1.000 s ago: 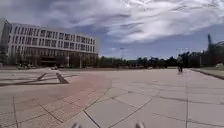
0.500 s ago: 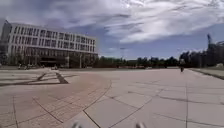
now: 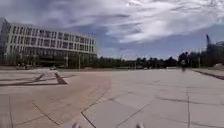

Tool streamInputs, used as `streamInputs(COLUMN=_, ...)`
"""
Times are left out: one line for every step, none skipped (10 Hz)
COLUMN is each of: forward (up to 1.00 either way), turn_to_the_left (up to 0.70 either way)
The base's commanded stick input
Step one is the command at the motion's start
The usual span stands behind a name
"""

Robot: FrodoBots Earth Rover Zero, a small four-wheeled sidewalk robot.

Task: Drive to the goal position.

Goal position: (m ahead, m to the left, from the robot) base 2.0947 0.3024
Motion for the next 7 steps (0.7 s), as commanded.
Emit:
streamInputs(forward=0.70, turn_to_the_left=0.00)
streamInputs(forward=0.70, turn_to_the_left=0.00)
streamInputs(forward=0.70, turn_to_the_left=0.00)
streamInputs(forward=0.70, turn_to_the_left=0.00)
streamInputs(forward=0.70, turn_to_the_left=-0.03)
streamInputs(forward=0.70, turn_to_the_left=-0.08)
streamInputs(forward=0.70, turn_to_the_left=-0.13)
